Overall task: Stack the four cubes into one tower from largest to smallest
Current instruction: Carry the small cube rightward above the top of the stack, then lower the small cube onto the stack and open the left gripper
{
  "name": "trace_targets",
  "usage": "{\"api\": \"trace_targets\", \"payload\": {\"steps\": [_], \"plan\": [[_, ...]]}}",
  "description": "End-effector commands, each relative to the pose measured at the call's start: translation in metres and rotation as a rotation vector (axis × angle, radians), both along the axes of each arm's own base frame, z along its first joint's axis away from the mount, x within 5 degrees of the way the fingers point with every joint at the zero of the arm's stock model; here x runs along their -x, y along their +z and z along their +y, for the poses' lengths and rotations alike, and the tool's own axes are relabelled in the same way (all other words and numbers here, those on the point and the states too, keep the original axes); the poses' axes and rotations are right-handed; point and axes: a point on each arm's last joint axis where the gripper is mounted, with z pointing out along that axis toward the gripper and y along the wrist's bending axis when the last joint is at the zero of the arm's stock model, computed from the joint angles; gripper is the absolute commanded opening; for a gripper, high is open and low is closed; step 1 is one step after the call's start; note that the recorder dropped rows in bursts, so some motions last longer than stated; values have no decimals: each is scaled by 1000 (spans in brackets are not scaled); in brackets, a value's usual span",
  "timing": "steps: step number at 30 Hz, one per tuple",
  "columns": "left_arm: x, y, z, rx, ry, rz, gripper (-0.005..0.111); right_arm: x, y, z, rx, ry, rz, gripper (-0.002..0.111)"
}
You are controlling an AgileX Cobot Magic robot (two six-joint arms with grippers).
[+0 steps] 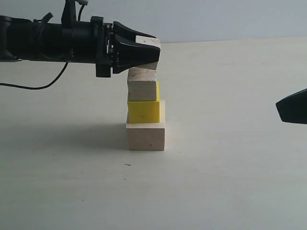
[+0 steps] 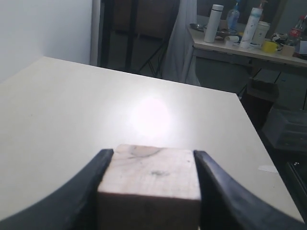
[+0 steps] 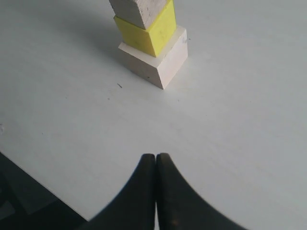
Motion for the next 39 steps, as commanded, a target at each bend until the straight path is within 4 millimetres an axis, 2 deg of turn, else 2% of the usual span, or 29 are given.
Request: {"api": "trace_targets", "payload": {"steps": [1, 7, 15, 16, 18, 21, 23, 24, 34, 39], "plan": [[-1, -2, 0, 9, 2, 10, 0, 0, 0, 0, -9, -2, -7, 0], [-4, -12, 0, 5, 7, 35, 0, 0, 0, 0, -9, -2, -7, 0], [-4, -12, 0, 5, 7, 37, 1, 0, 0, 0, -9, -2, -7, 0], [-4, -12, 0, 5, 6, 37, 4, 0, 0, 0, -9, -2, -7, 0], [-4, -12, 0, 5, 6, 37, 20, 0, 0, 0, -9, -2, -7, 0], [-4, -12, 0, 5, 6, 37, 53, 0, 0, 0, -9, -2, -7, 0], [-3, -12, 0, 2, 4, 36, 64, 0, 0, 0, -10, -2, -6, 0], [-3, -13, 0, 0, 3, 37, 67, 0, 0, 0, -10, -2, -6, 0], [-2, -13, 0, -9, -6, 32, 68, 0, 0, 0, -10, -2, -6, 0], [-2, -4, 0, 14, 8, 19, 68, 0, 0, 0, -10, -2, -6, 0]]}}
